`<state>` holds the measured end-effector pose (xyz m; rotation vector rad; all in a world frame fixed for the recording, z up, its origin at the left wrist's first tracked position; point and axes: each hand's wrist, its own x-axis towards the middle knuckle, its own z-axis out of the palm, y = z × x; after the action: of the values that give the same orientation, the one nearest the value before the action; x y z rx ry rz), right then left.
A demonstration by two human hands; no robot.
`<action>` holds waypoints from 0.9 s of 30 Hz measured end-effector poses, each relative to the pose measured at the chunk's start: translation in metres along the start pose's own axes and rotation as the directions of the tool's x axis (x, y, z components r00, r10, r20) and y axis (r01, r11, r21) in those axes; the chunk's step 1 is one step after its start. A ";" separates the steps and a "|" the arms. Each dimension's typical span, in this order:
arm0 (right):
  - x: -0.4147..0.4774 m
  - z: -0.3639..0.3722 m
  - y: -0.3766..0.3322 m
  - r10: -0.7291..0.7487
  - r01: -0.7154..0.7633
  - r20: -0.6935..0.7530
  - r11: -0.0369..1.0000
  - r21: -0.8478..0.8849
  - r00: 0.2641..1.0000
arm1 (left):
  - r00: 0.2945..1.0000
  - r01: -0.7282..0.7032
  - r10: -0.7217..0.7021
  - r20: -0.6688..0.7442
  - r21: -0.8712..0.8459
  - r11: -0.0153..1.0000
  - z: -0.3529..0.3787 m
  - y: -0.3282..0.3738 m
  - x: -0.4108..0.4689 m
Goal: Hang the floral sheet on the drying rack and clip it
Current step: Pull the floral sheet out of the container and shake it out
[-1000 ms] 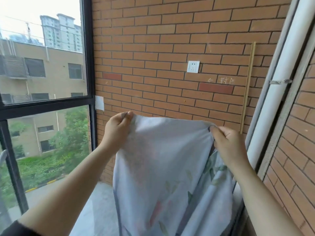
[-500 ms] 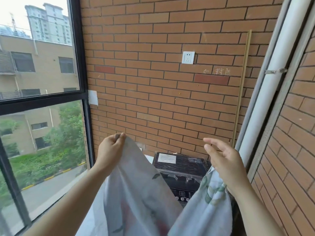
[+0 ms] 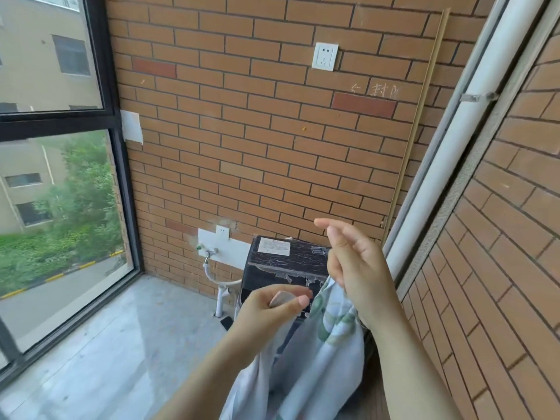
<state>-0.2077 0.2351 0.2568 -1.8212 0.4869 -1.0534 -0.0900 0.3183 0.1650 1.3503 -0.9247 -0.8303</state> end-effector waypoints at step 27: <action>-0.006 0.006 0.016 0.222 -0.189 0.105 0.948 -0.258 0.969 | 0.910 -0.138 0.257 -0.327 0.344 0.929 -0.107 -0.048 -0.014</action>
<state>-0.2041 0.2348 0.2389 -1.9917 0.7366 -0.7484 0.0022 0.3736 0.1161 1.5870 -0.9012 -0.2588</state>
